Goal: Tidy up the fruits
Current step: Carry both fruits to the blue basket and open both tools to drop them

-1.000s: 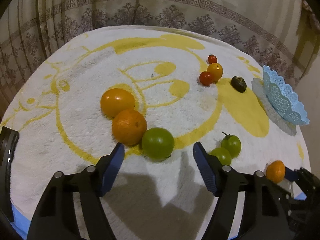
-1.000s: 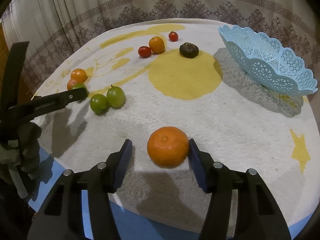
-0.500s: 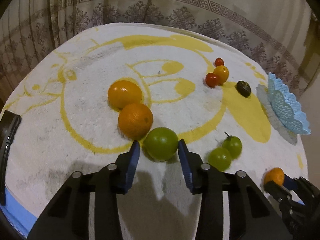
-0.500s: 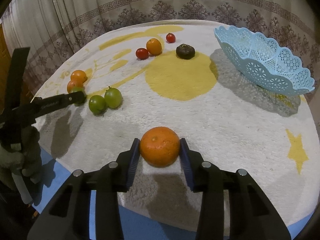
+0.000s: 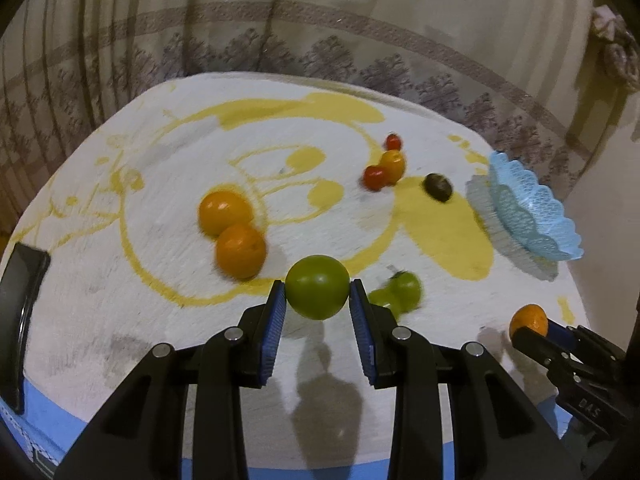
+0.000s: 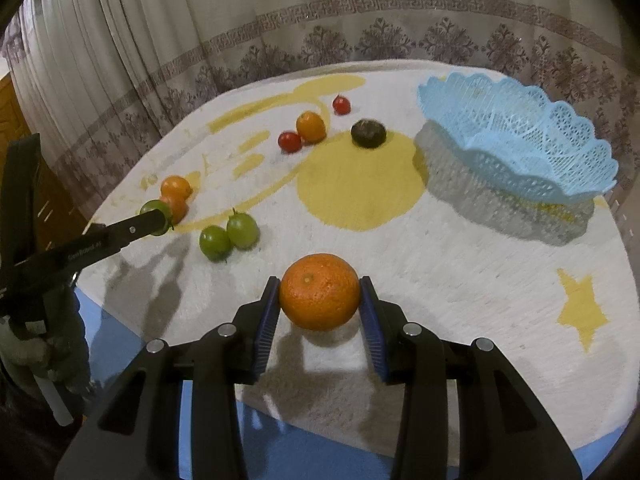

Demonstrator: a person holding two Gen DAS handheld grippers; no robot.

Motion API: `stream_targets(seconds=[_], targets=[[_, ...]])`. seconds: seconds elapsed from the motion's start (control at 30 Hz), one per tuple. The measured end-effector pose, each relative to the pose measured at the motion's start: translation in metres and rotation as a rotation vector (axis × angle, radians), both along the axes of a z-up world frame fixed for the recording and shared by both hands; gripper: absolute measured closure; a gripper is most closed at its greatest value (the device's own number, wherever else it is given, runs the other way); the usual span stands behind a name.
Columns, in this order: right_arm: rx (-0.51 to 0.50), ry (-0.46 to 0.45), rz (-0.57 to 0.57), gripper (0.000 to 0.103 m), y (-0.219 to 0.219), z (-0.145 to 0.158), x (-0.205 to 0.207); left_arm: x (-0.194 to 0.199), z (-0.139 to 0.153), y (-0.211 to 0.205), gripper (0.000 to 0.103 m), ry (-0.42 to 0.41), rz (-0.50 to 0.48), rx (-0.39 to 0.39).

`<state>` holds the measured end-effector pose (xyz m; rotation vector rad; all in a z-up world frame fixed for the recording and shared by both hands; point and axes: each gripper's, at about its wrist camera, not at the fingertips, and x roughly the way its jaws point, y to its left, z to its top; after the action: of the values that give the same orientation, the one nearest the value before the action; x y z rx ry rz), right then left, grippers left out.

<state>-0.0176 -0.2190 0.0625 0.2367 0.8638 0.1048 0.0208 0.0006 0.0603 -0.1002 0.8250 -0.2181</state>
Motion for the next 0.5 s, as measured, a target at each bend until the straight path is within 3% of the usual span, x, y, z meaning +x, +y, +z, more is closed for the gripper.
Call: stream_targets(seconds=[0.2, 0.5], targets=[[0.015, -0.055, -0.062, 0.062, -0.023, 0.02, -0.004, 0.006, 0.017, -0.029, 0.07, -0.036, -0.071, 0.003], [0.038, -0.123, -0.237, 0.062, -0.091, 0.044, -0.007, 0.022, 0.042, -0.088, 0.07, -0.085, -0.186, 0.004]])
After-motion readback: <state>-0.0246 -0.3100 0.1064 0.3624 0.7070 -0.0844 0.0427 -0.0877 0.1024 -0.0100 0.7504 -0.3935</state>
